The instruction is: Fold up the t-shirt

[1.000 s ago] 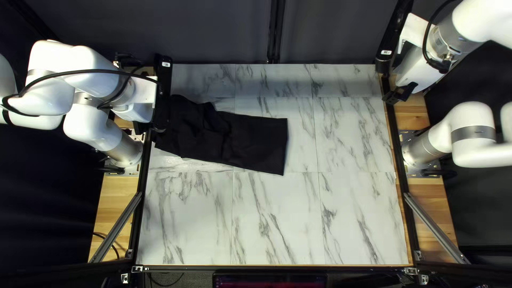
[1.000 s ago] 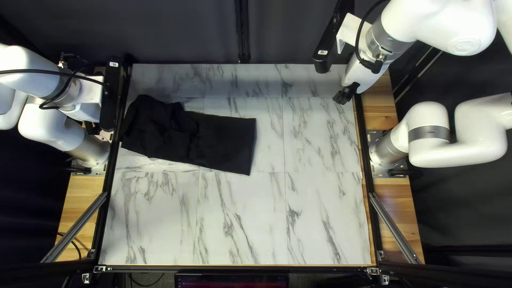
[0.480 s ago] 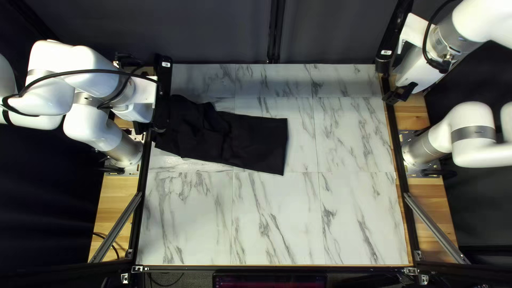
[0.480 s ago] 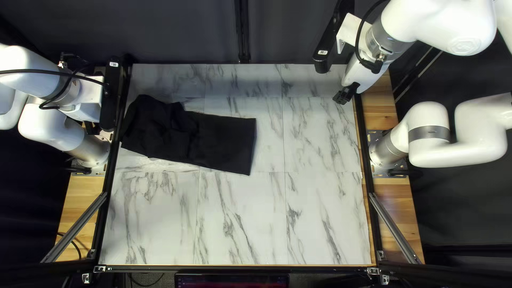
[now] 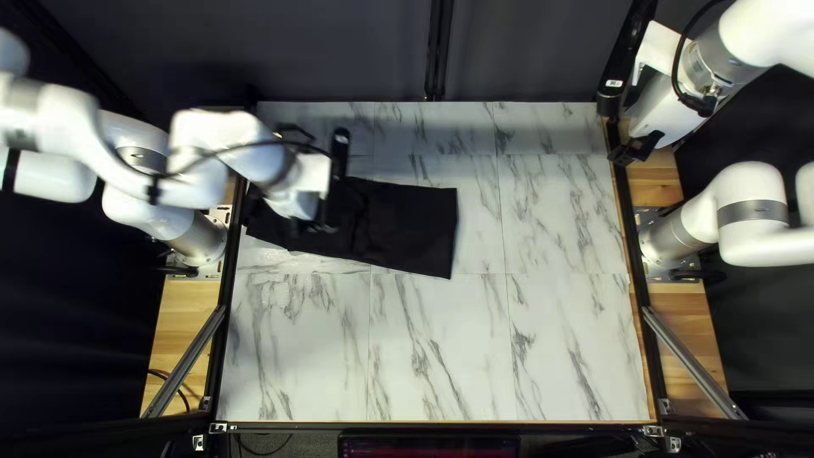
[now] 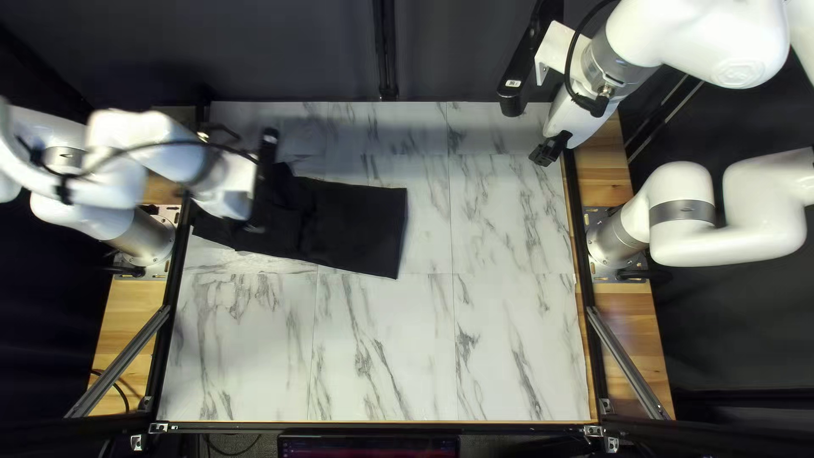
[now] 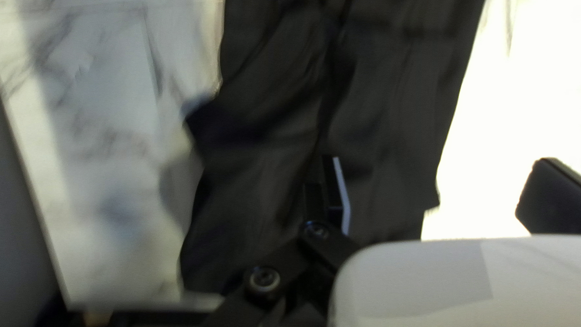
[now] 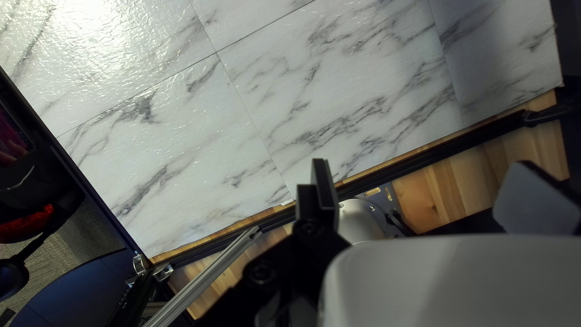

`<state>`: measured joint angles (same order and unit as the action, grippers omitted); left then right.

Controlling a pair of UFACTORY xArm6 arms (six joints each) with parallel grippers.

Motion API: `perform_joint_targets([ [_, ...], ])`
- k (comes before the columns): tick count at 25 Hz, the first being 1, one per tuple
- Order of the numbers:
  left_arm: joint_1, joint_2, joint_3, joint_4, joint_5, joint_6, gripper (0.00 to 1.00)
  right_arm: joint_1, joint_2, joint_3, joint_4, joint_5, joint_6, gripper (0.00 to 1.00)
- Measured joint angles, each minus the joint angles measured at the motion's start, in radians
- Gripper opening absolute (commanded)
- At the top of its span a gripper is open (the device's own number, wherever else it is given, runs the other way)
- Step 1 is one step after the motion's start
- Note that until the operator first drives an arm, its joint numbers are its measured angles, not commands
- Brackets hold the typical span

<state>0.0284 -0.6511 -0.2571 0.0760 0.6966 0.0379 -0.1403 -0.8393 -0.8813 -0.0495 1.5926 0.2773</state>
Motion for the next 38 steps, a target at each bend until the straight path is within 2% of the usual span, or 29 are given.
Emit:
perform_joint_targets([
  [2, -0.038, 0.148, -0.005, -0.003, -0.156, -0.027, 1.0, 0.0, 0.0, 0.0, 0.0, 0.0, 0.0, 1.0],
  [4, -0.089, 0.252, -0.021, -0.001, -0.259, -0.061, 1.0, 0.0, 0.0, 0.0, 0.0, 0.0, 0.0, 1.0],
  [8, -0.169, 0.38, -0.081, 0.066, -0.335, -0.176, 1.0, 0.0, 0.0, 0.0, 0.0, 0.0, 0.0, 1.0],
  [13, -0.216, 0.492, -0.176, 0.223, -0.316, -0.326, 1.0, 0.0, 0.0, 0.0, 0.0, 0.0, 0.0, 1.0],
  [21, -0.236, 0.594, -0.283, 0.439, -0.155, -0.528, 1.0, 0.0, 0.0, 0.0, 0.0, 0.0, 0.0, 1.0],
  [22, -0.232, 0.601, -0.288, 0.452, -0.143, -0.537, 0.87, 0.0, 0.0, 0.0, 0.0, 0.0, 0.0, 1.0],
  [23, -0.227, 0.609, -0.293, 0.465, -0.132, -0.545, 0.79, 0.0, 0.0, 0.0, 0.0, 0.0, 0.0, 1.0],
  [25, -0.218, 0.62, -0.298, 0.479, -0.122, -0.553, 0.16, 0.0, 0.0, 0.0, 0.0, 0.0, 0.0, 1.0],
  [26, -0.214, 0.625, -0.3, 0.484, -0.12, -0.555, 0.08, 0.0, 0.0, 0.0, 0.0, 0.0, 0.0, 1.0],
  [28, -0.205, 0.637, -0.304, 0.49, -0.121, -0.556, 0.04, 0.0, 0.0, 0.0, 0.0, 0.0, 0.0, 1.0],
  [34, -0.177, 0.639, -0.297, 0.494, -0.126, -0.541, 0.05, 0.0, 0.0, 0.0, 0.0, 0.0, 0.0, 1.0],
  [38, -0.176, 0.612, -0.299, 0.48, -0.086, -0.521, 0.06, 0.0, 0.0, 0.0, 0.0, 0.0, 0.0, 1.0],
])
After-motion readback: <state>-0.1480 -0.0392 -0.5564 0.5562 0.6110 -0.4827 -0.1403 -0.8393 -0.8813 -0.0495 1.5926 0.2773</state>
